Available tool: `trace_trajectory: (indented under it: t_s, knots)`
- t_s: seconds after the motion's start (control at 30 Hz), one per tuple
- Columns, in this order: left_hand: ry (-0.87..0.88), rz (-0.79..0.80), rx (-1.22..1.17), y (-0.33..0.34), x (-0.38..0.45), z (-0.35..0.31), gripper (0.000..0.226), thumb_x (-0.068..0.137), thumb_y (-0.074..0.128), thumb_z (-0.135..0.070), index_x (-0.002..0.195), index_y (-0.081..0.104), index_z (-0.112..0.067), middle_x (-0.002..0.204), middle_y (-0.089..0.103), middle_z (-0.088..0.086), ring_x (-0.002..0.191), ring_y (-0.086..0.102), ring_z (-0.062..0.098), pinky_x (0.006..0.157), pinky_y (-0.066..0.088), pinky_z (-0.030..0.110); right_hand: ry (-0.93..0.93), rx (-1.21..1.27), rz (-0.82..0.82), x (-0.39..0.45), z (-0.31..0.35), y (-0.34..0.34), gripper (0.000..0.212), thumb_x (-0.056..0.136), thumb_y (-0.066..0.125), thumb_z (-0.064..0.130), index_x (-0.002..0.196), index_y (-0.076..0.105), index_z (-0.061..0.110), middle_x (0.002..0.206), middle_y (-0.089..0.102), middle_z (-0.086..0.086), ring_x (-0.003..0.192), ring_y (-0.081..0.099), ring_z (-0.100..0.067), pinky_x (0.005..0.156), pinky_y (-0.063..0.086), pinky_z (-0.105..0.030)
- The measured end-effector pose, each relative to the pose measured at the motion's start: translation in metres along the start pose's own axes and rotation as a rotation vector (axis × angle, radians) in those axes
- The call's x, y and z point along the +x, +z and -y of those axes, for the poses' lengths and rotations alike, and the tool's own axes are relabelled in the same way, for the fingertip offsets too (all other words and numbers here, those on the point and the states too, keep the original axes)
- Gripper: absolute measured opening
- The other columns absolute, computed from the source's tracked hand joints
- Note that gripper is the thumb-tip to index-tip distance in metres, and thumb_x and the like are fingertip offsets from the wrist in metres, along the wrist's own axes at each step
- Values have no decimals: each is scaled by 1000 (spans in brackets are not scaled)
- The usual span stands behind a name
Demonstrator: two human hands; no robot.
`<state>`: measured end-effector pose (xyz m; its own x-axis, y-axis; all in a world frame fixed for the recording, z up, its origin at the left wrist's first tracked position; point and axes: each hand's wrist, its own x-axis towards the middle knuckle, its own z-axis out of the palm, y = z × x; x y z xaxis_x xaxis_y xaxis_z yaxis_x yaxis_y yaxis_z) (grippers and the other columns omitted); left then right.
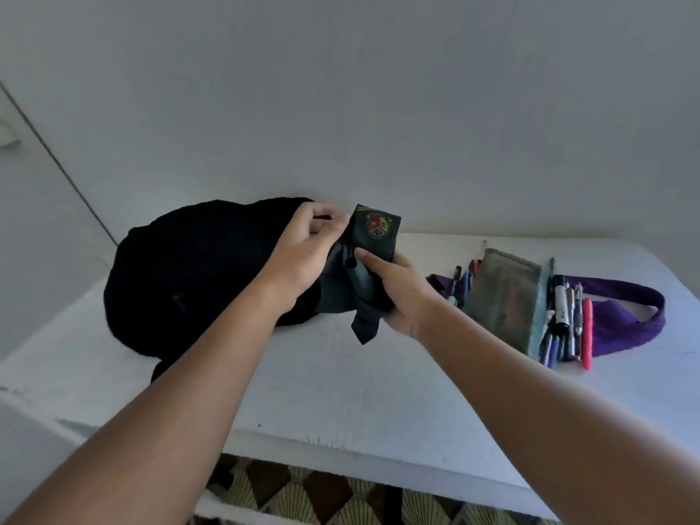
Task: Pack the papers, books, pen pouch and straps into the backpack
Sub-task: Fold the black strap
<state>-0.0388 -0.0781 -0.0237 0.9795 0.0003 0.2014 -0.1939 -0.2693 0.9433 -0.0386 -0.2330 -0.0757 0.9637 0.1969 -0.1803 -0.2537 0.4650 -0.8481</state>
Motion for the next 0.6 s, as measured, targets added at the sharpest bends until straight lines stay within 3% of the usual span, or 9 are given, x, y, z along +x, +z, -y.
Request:
trace_trajectory:
  t_s: [0.1,0.23,0.33,0.43,0.6]
  knots:
    - [47,-69,178,-36,-22,11,12,101,61,-30,107,70,-27,102,71,-6,100,66,8,93,53,28,103,4,67,5,-21,22,28,99,72,22,127,69,19,119,77,-10,114,72,-30,82,62,-38]
    - [76,-187,514,-83,-46,29,14,101,58,-20,103,71,-26,98,70,-14,92,64,1,82,49,17,198,-47,158,8,-47,54,23,99,72,23,122,72,21,116,78,-8,111,73,-28,83,61,-38]
    - [88,-287,746,-114,-50,47,18,100,59,-16,110,70,-24,103,66,-8,92,62,10,86,53,28,242,-72,198,7,-60,71,24,98,73,22,123,72,21,116,78,-8,108,74,-26,79,62,-36]
    - [82,-341,937,-137,-46,56,23,97,65,-19,119,70,-24,110,65,-1,102,59,22,88,54,41,269,-103,219,9,-69,82,26,98,74,23,124,72,20,117,78,-7,111,73,-27,89,62,-40]
    - [21,-212,1214,-150,-28,62,42,96,67,-37,136,60,-27,131,61,2,118,51,31,90,50,45,291,-149,236,13,-73,91,27,98,73,23,125,71,18,117,78,-8,113,72,-28,94,61,-42]
